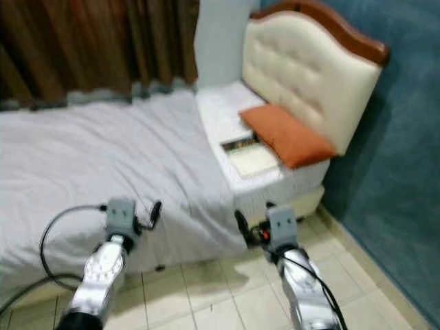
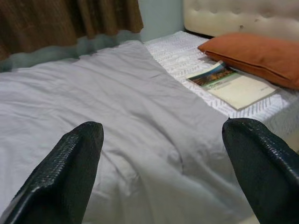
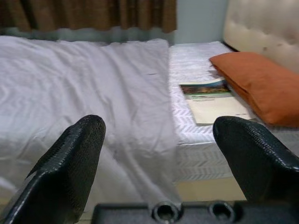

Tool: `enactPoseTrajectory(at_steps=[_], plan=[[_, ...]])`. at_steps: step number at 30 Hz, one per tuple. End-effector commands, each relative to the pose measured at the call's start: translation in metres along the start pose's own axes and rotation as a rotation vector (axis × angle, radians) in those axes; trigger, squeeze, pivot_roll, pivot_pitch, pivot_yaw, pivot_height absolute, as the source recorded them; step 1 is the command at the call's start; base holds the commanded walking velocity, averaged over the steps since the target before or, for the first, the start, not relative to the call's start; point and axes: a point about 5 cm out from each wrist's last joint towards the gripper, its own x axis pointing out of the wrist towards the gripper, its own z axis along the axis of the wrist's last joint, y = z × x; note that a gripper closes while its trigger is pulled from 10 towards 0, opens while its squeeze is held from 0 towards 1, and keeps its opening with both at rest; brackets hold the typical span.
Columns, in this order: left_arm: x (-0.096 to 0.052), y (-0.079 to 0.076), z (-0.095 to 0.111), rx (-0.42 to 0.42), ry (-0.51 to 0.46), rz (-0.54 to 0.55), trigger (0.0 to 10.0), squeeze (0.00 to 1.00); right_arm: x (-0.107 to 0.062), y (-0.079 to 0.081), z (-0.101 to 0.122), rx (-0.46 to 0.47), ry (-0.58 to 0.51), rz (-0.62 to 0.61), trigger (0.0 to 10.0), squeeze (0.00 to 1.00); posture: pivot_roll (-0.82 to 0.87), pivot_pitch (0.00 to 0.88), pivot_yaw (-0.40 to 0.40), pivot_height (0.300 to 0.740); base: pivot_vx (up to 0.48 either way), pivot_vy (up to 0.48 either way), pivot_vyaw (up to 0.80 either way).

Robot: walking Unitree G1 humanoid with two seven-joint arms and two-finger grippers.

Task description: Clean up the room

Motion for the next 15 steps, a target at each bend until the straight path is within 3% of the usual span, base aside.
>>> enactPoseTrajectory(at_steps=[1,9,15], plan=[[0.007,-0.013,0.008,-0.014,-0.008,-0.036,10.0,0.00,-0.003,-0.011,-0.001,-0.006,0.003,-0.029,10.0,0.00,-0.07,0.000,0.045,0.740,0.382,-0.289,0.00],[-0.005,-0.012,-0.002,-0.026,0.021,-0.045,10.0,0.00,-0.014,-0.009,-0.009,0.006,0.020,-0.030,10.0,0.00,-0.07,0.000,0.057,0.740,0.381,-0.288,0.00],[-0.003,-0.013,0.001,-0.033,0.023,-0.042,10.0,0.00,-0.015,-0.010,-0.010,0.010,0.030,-0.026,10.0,0.00,-0.07,0.000,0.053,0.740,0.382,-0.287,0.00]])
